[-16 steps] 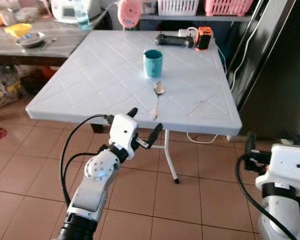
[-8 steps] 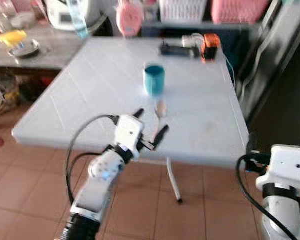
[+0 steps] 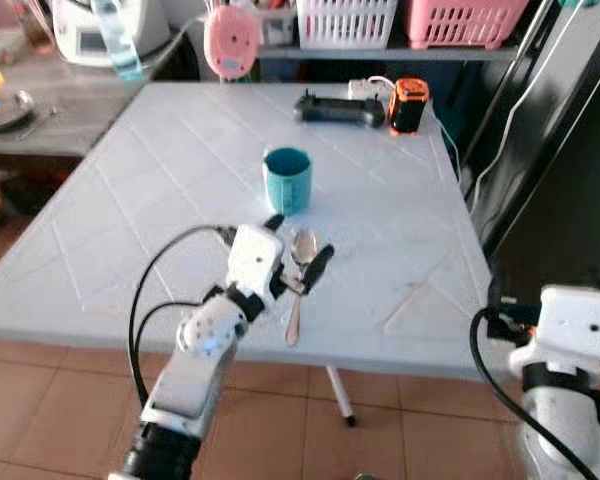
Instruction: Setting the table
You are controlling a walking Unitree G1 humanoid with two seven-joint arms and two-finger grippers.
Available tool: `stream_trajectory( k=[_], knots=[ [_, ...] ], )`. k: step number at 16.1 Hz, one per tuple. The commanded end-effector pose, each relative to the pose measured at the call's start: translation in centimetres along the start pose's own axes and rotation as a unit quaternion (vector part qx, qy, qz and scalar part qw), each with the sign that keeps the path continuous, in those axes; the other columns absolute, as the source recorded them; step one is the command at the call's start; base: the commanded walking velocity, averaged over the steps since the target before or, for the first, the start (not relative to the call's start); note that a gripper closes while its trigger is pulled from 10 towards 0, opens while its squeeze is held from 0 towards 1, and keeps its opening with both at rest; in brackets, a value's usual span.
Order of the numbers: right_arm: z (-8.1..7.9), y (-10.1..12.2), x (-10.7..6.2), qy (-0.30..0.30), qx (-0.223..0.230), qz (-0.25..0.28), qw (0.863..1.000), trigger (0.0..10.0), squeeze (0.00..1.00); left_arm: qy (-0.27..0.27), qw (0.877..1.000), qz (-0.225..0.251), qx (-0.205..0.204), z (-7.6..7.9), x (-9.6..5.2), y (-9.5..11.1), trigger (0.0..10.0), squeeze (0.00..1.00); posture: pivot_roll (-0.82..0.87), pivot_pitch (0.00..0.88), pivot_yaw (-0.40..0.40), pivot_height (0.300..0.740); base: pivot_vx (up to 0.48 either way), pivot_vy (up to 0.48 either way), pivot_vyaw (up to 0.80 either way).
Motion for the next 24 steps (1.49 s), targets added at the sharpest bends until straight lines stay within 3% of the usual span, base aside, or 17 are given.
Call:
stream_trajectory(
  k=[1,7,21,24],
  knots=[
    [-1.2,0.5,0.1,0.028,0.017,0.005,0.999,10.0,0.00,0.013,1.000,-0.013,-0.001,-0.8,-0.6,-0.5,10.0,0.00,0.02,0.118,0.003,0.740,0.000,0.000,0.00],
    [-2.6,0.3,0.8,0.051,0.039,-0.003,0.998,10.0,0.00,0.012,0.998,-0.043,0.038,-3.5,-1.8,-0.8,10.0,0.00,0.06,0.136,0.004,0.740,0.000,0.042,0.00],
    [-2.6,0.1,0.6,0.039,0.038,-0.007,0.998,10.0,0.00,-0.009,0.998,-0.046,0.039,-2.8,-1.6,-0.9,10.0,0.00,0.05,0.135,0.019,0.740,0.000,0.441,0.00],
    [-2.3,0.1,0.5,0.032,0.034,-0.009,0.999,10.0,0.00,-0.013,0.998,-0.045,0.044,-2.6,-1.6,-1.0,10.0,0.00,0.05,0.138,0.020,0.740,0.000,0.000,0.00]
  ],
)
Point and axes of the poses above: a point about 5 cm out from each wrist's last joint towards the gripper, its own x axis pointing out of the wrist towards the gripper, its own y axis along the axis of the wrist's last joint, z = x × y, the point moved 2 cm from there along x, pointing out of the wrist towards the gripper, and after that the axes turned 5 degrees about -x, right-handed, at the moved point
